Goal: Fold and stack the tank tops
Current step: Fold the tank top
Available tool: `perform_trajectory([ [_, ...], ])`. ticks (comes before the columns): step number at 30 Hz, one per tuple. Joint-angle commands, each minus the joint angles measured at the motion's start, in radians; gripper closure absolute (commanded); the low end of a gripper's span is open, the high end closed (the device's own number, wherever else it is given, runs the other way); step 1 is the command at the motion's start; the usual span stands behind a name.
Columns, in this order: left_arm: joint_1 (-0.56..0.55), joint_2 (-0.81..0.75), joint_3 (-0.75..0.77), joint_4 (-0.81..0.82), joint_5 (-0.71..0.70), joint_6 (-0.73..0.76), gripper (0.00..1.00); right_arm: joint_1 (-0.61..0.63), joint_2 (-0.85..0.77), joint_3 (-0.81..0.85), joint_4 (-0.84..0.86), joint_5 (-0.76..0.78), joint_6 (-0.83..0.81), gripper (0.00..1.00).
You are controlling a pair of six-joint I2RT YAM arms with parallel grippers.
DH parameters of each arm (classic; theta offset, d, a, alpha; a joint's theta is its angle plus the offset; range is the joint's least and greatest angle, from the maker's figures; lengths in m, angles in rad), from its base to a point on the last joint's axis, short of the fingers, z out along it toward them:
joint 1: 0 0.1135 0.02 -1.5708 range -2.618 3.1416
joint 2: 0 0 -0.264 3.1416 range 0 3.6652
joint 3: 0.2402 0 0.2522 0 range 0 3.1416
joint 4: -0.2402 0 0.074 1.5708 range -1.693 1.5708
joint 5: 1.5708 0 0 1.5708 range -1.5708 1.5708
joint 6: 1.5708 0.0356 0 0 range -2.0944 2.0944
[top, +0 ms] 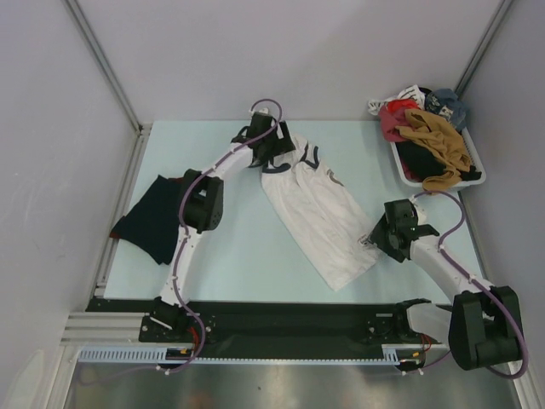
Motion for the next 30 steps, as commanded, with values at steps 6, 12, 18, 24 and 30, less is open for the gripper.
perform_trajectory([
  [6, 0.103, 0.153, 0.233, 0.143, 0.155, -0.015, 0.00, 0.008, -0.071, 0.095, -0.051, -0.023, -0.139, 0.13],
  [12, 0.117, 0.056, 0.180, 0.135, 0.079, 0.111, 0.00, 0.006, 0.064, 0.199, -0.003, -0.013, -0.204, 0.26],
  [18, 0.125, -0.165, -0.007, -0.012, -0.044, 0.163, 0.00, -0.025, 0.280, 0.280, 0.060, 0.010, -0.245, 0.34],
  [24, 0.125, -0.475, -0.426, 0.004, -0.172, 0.169, 0.00, -0.048, 0.340, 0.241, 0.092, -0.004, -0.225, 0.45],
  [30, 0.104, -0.698, -0.687, 0.021, -0.117, 0.148, 0.00, -0.063, 0.265, 0.144, 0.073, -0.027, -0.143, 0.46],
])
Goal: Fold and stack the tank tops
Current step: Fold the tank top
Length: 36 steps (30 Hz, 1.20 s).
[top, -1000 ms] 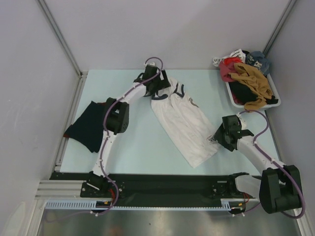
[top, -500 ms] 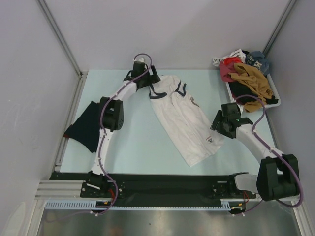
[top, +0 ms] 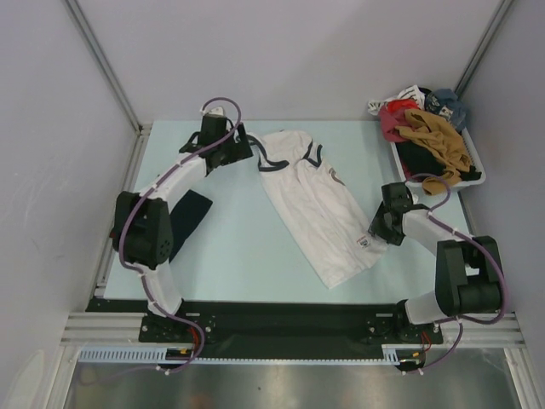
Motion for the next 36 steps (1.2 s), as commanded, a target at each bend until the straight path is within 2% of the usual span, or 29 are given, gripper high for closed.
perform_trajectory([
  [1, -0.028, -0.142, -0.128, 0.027, 0.001, 0.007, 0.00, 0.000, -0.080, -0.088, -0.006, -0.054, 0.066, 0.44],
  [3, -0.068, -0.210, -0.207, 0.042, -0.014, 0.009, 0.00, 0.022, -0.151, -0.139, -0.005, -0.095, 0.105, 0.31],
  [4, -0.082, -0.228, -0.228, 0.042, -0.037, 0.009, 0.00, 0.037, -0.179, -0.179, -0.017, -0.092, 0.169, 0.06],
  [5, -0.108, -0.248, -0.262, 0.041, -0.046, 0.007, 0.00, 0.074, -0.205, -0.200, -0.029, -0.098, 0.195, 0.00],
  [11, -0.227, -0.420, -0.397, 0.045, -0.083, 0.001, 0.00, 0.216, -0.510, -0.302, -0.196, -0.095, 0.421, 0.00],
  [14, -0.313, -0.508, -0.475, 0.044, -0.102, -0.014, 0.00, 0.230, -0.631, -0.255, -0.299, 0.009, 0.404, 0.00],
  [16, -0.379, -0.563, -0.516, 0.047, -0.109, -0.048, 0.00, 0.220, -0.653, -0.222, -0.345, 0.109, 0.395, 0.00],
  [18, -0.422, -0.607, -0.581, 0.067, -0.102, -0.069, 0.00, 0.180, -0.642, -0.227, -0.300, 0.056, 0.355, 0.00],
  [23, -0.600, -0.640, -0.694, 0.096, -0.140, -0.146, 0.00, 0.175, -0.544, -0.171, -0.283, 0.163, 0.364, 0.00],
  [24, -0.626, -0.641, -0.711, 0.105, -0.145, -0.170, 0.00, 0.175, -0.538, -0.167, -0.270, 0.177, 0.343, 0.01],
  [25, -0.681, -0.640, -0.739, 0.114, -0.146, -0.184, 0.00, 0.174, -0.527, -0.155, -0.259, 0.201, 0.330, 0.10],
  [27, -0.738, -0.618, -0.757, 0.149, -0.151, -0.221, 0.00, 0.174, -0.498, -0.147, -0.224, 0.221, 0.294, 0.19],
  [28, -0.792, -0.606, -0.762, 0.157, -0.155, -0.235, 0.00, 0.166, -0.487, -0.141, -0.217, 0.235, 0.268, 0.35],
  [30, -0.835, -0.559, -0.759, 0.177, -0.152, -0.276, 0.00, 0.155, -0.444, -0.139, -0.180, 0.238, 0.240, 0.45],
  [31, -0.865, -0.543, -0.757, 0.188, -0.151, -0.290, 0.00, 0.146, -0.430, -0.139, -0.171, 0.235, 0.229, 0.53],
  [36, -0.916, -0.460, -0.759, 0.281, -0.109, -0.362, 0.02, 0.073, -0.331, -0.145, -0.100, 0.217, 0.194, 0.54],
])
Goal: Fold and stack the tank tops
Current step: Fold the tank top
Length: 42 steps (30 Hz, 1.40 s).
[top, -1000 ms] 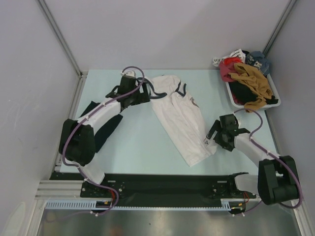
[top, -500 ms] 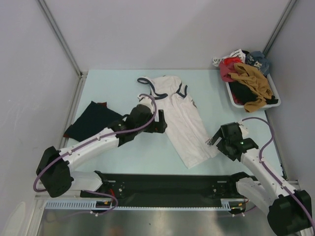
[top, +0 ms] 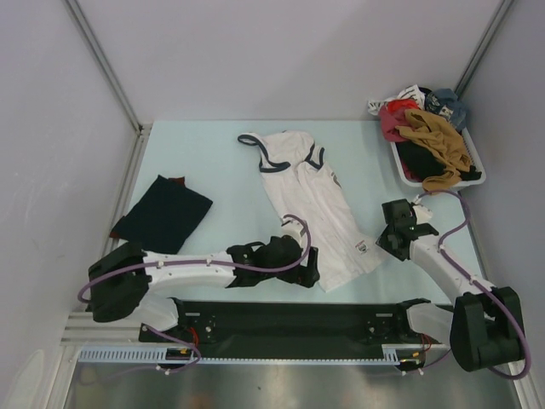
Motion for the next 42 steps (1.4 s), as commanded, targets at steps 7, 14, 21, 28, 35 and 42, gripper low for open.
perform_trajectory([
  [7, -0.074, 0.184, 0.109, 0.110, 0.015, -0.088, 0.06, -0.057, 0.108, 0.020, 0.128, -0.009, -0.043, 0.55],
  [14, -0.092, 0.291, 0.181, 0.056, -0.016, -0.065, 0.11, -0.063, 0.160, 0.035, 0.117, -0.052, -0.034, 0.67],
  [21, -0.114, 0.357, 0.233, 0.056, 0.008, -0.072, 0.20, -0.071, 0.186, 0.041, 0.128, -0.078, -0.039, 1.00],
  [28, -0.125, 0.394, 0.215, 0.076, -0.010, -0.088, 0.57, -0.069, 0.150, 0.028, 0.108, -0.079, -0.037, 1.00],
  [35, -0.132, 0.373, 0.210, 0.055, 0.001, -0.071, 1.00, -0.068, 0.062, -0.011, 0.047, -0.081, -0.005, 1.00],
  [42, -0.155, 0.197, 0.069, -0.037, -0.008, -0.071, 1.00, -0.003, -0.111, -0.058, -0.082, -0.105, 0.091, 1.00],
])
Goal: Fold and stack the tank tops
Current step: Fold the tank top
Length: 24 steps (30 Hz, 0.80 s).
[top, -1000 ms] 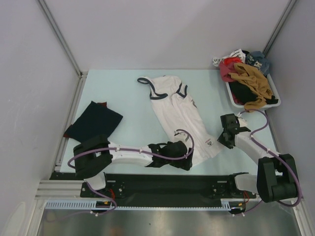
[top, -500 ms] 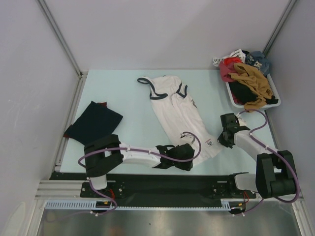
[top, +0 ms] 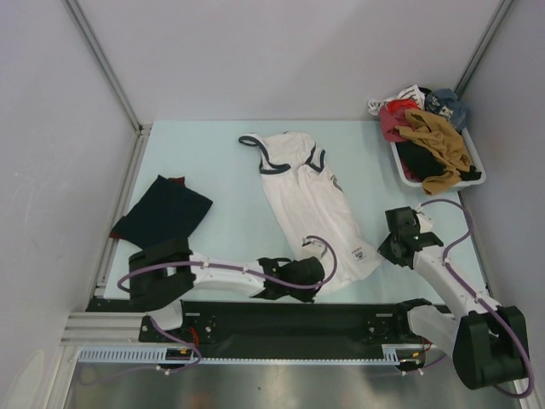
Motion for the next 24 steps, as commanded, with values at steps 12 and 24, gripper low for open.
perform_trajectory([
  [12, 0.030, -0.462, -0.365, -0.166, 0.052, -0.053, 1.00, 0.592, -0.099, -0.081, -0.171, 0.025, 0.405, 1.00],
  [24, 0.079, -0.814, -0.469, -0.354, 0.070, -0.079, 0.99, 0.923, 0.134, 0.118, -0.352, 0.187, 0.754, 1.00],
])
